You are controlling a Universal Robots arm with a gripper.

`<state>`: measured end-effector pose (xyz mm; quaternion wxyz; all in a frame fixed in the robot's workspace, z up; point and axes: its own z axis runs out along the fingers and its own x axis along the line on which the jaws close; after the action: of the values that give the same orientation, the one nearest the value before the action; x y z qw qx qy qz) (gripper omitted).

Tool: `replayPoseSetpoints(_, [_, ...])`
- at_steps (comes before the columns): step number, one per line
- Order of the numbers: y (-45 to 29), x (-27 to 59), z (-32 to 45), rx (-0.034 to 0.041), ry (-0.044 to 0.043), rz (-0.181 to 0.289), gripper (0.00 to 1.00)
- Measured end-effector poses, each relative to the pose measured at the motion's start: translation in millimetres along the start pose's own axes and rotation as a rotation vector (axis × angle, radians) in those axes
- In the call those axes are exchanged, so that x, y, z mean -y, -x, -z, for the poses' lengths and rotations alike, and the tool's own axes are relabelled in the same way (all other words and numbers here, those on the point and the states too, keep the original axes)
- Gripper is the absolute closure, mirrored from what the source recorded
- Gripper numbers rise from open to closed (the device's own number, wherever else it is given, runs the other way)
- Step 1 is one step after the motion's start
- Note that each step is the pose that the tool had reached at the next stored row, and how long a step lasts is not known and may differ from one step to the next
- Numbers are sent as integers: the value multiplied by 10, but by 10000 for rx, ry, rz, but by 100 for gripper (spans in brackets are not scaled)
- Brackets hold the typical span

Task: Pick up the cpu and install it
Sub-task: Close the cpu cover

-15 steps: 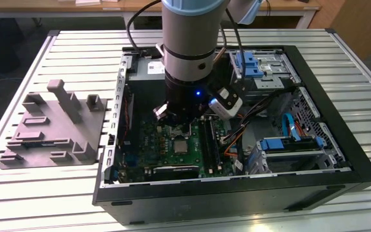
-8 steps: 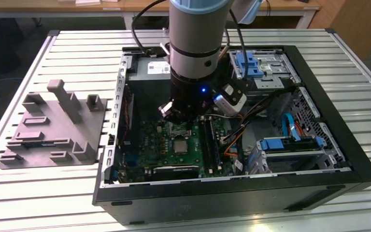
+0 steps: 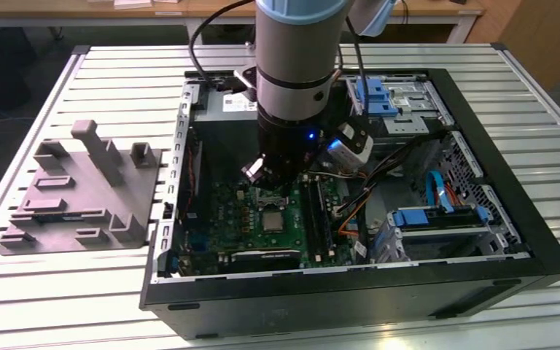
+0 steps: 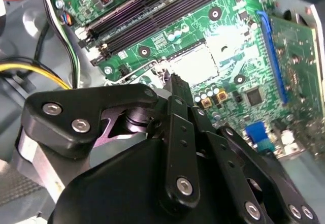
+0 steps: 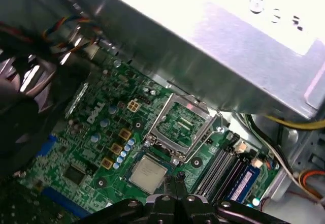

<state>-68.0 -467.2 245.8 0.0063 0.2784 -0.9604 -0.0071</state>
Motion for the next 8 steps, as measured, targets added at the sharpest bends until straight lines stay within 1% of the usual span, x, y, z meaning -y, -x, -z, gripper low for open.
replayPoseSetpoints(8, [0, 0, -30, -24, -11, 1450, 89])
